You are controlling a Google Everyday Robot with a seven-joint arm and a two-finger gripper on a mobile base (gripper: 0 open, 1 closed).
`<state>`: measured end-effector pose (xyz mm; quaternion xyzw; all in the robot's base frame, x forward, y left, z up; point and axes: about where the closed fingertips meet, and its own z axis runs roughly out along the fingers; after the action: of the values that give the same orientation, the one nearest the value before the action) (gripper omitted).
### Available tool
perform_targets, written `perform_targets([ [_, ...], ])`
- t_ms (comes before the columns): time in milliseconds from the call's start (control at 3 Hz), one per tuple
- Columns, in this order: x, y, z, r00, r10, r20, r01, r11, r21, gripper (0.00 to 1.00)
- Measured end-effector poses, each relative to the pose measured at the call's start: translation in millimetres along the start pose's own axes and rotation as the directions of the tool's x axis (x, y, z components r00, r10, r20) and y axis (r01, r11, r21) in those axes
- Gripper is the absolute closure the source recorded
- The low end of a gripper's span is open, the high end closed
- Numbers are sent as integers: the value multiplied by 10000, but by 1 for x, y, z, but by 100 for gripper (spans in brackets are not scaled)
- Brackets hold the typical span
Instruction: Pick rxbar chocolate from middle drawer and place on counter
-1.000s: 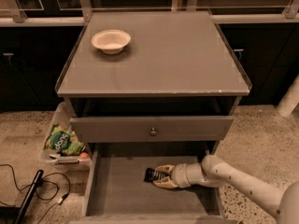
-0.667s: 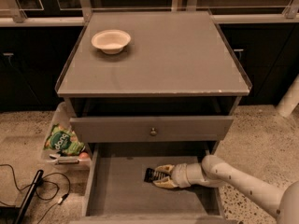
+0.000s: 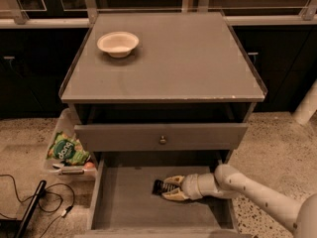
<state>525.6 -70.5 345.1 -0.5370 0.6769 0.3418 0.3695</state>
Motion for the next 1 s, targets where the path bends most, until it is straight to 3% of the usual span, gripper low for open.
perform_targets([
  [667, -72, 5, -59, 9865, -264, 1616, 375, 9971, -663, 100],
  [1000, -96, 8, -87, 9879, -366, 1508, 462, 9971, -603, 100],
])
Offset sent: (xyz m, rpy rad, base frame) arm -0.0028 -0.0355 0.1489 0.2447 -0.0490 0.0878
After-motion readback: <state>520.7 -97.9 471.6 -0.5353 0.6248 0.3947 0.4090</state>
